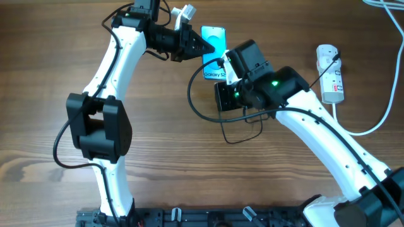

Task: Plug charger to phone and switch on socket
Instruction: 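Lift the cable end with the right gripper and insert it into the phone's bottom port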

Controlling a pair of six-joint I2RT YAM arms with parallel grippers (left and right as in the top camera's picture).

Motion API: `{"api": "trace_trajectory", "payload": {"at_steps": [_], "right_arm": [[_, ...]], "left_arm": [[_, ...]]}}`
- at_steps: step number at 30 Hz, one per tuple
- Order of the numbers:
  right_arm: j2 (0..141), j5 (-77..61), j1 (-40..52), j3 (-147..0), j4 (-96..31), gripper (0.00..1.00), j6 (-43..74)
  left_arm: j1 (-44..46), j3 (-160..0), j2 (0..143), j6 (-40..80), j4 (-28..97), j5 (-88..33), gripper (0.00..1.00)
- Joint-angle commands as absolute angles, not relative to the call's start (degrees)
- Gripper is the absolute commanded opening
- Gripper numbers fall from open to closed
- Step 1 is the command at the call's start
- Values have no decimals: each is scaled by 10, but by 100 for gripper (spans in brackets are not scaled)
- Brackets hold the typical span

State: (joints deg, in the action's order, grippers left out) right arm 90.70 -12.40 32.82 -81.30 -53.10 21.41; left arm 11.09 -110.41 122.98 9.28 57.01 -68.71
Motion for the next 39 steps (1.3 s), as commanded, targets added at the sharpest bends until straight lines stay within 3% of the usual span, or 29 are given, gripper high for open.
{"api": "trace_trajectory", "payload": {"at_steps": [1,39], "right_arm": [[931,-98,328,-821,-531,5,227],[935,-134,327,-822,-506,5,216]], "left_arm": [[111,-1106,1211,77,571,-711,4],[111,-1106,1211,42,579,-670,4]]}}
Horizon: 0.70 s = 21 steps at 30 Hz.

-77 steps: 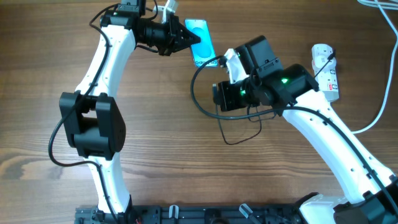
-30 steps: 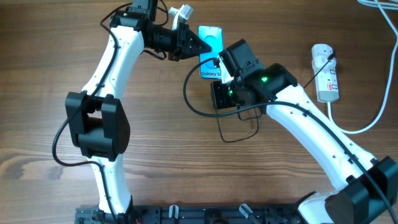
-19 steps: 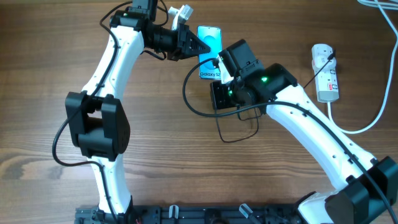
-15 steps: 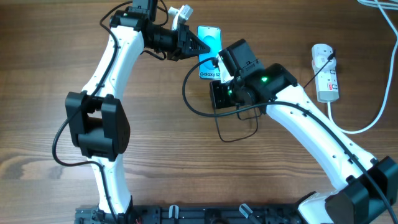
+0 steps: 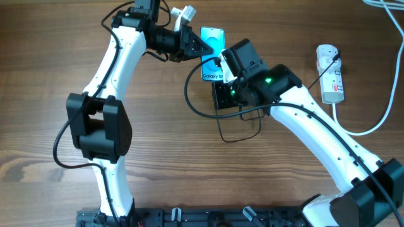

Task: Plug charger to phone and switch on socket
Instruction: 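Lift the cable end with the right gripper and insert it into the phone's bottom port, then push the USB-C plug further into the phone held by the left gripper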

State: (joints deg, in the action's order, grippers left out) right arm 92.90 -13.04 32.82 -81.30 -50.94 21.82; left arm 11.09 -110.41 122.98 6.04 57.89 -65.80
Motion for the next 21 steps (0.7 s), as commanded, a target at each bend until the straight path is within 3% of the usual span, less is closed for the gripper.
{"api": "trace_trajectory", "payload": {"at_steps": [1,21], "right_arm": [[935,-134,327,-822,-506,5,217],[935,-136,327,-822,-503,5,233]], "left_arm": [[111,-1106,1211,40,580,-670,4],[111,-1106,1211,33,581,-692,4]]}}
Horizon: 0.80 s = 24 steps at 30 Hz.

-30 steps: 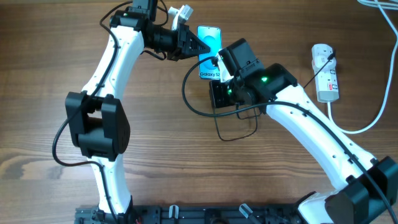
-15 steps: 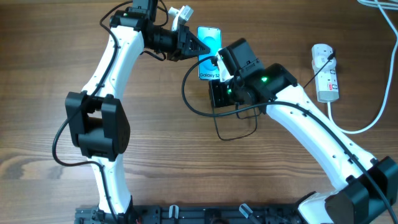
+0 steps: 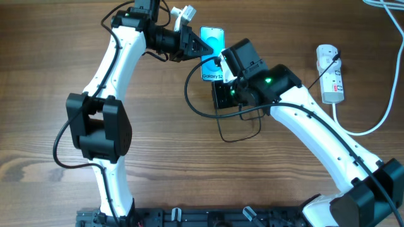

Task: Plug charger to phone and switch on socket
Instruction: 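Push the USB-C plug further into the phone held by the left gripper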

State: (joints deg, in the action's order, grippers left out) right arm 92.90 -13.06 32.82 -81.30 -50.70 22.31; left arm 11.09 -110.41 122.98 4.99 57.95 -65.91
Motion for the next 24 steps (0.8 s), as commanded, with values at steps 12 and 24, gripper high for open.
{"api": "trace_trajectory", "payload": {"at_steps": [12,24], "right_arm": [[935,-136,325,-822,-499,5,245],[935,-216,288,-823,-484,5,260]], "left_arm": [[111,-1106,1211,32,582,-692,4],[111,-1106,1211,32,582,-692,4]]}}
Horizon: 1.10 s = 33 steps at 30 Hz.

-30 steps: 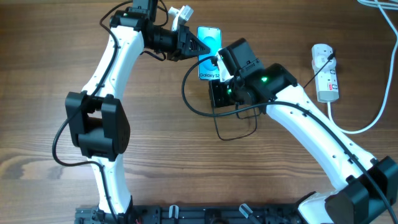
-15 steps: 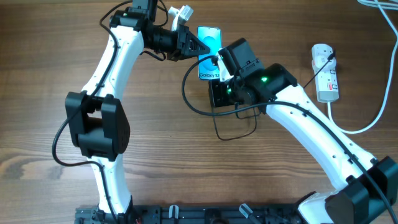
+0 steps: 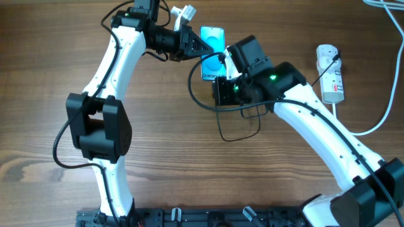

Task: Plug charger to phone and switch on socket
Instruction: 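Push the USB-C plug further into the phone held by the left gripper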

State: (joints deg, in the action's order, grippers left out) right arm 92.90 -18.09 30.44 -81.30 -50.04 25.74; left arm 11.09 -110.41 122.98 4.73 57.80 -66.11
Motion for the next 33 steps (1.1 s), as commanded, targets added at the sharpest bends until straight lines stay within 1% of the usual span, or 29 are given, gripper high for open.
{"api": "trace_trajectory", "payload": {"at_steps": [1,8,12,17,20,26,29,33], "right_arm": [[935,-225,288,-823,-482,5,255],[935,-222,288,-823,-469,5,257],[935,-174,288,-823,-462,7,260],[935,-142,288,-823,-456,7,247],[935,-142,288,-823,-448,7,235],[935,-142,288,-823,-436,9,236],[935,-142,288,-823,-437,11,236],[935,-150,288,-823,-444,21,235]], "left_arm": [[111,-1106,1211,32,582,-692,4],[111,-1106,1211,32,585,-692,4],[111,-1106,1211,32,594,-692,4],[111,-1106,1211,32,601,-692,4],[111,-1106,1211,32,605,-692,4],[111,-1106,1211,32,611,-700,4],[111,-1106,1211,32,611,-700,4],[111,-1106,1211,32,611,-675,4]]}}
